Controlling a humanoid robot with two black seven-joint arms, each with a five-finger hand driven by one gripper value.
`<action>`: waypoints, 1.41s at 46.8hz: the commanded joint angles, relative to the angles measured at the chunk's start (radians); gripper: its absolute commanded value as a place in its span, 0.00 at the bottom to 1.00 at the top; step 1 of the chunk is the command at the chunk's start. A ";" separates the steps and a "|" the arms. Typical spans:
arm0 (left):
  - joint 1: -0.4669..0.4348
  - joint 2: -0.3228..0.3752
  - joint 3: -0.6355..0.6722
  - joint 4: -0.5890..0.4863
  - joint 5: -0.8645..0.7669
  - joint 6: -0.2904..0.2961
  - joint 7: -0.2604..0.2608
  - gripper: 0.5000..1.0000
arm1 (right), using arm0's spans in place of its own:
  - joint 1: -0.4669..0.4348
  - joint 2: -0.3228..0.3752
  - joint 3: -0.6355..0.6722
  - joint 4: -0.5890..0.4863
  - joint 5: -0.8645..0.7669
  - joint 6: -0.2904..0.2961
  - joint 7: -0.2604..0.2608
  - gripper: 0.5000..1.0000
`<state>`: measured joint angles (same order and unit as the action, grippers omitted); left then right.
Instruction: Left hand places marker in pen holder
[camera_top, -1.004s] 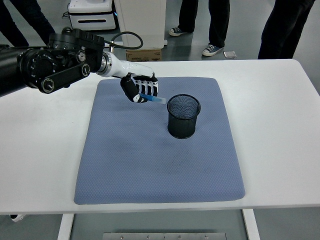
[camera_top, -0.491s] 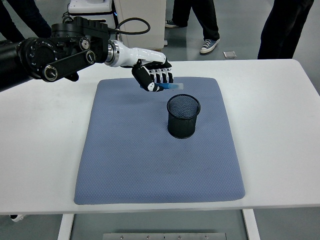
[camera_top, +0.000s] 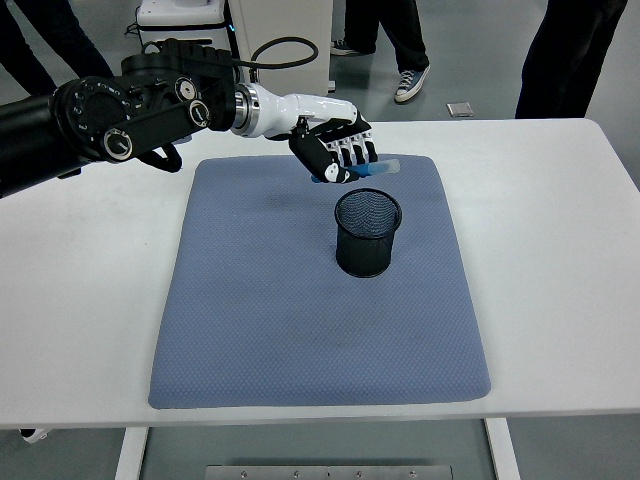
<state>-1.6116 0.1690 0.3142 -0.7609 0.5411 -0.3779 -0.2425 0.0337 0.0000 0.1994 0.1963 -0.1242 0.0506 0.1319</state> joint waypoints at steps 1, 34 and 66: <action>0.007 -0.003 -0.001 -0.003 -0.018 0.002 0.000 0.00 | 0.000 0.000 0.000 0.000 0.000 0.000 0.000 1.00; 0.071 -0.055 -0.044 -0.008 -0.112 0.025 -0.011 0.00 | 0.000 0.000 0.000 0.000 0.000 0.000 0.000 1.00; 0.113 -0.077 -0.047 -0.006 -0.176 0.059 -0.031 0.33 | 0.000 0.000 0.000 0.000 0.000 0.000 0.000 1.00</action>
<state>-1.4988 0.0907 0.2668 -0.7669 0.3786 -0.3199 -0.2730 0.0337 0.0000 0.1994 0.1964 -0.1243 0.0506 0.1319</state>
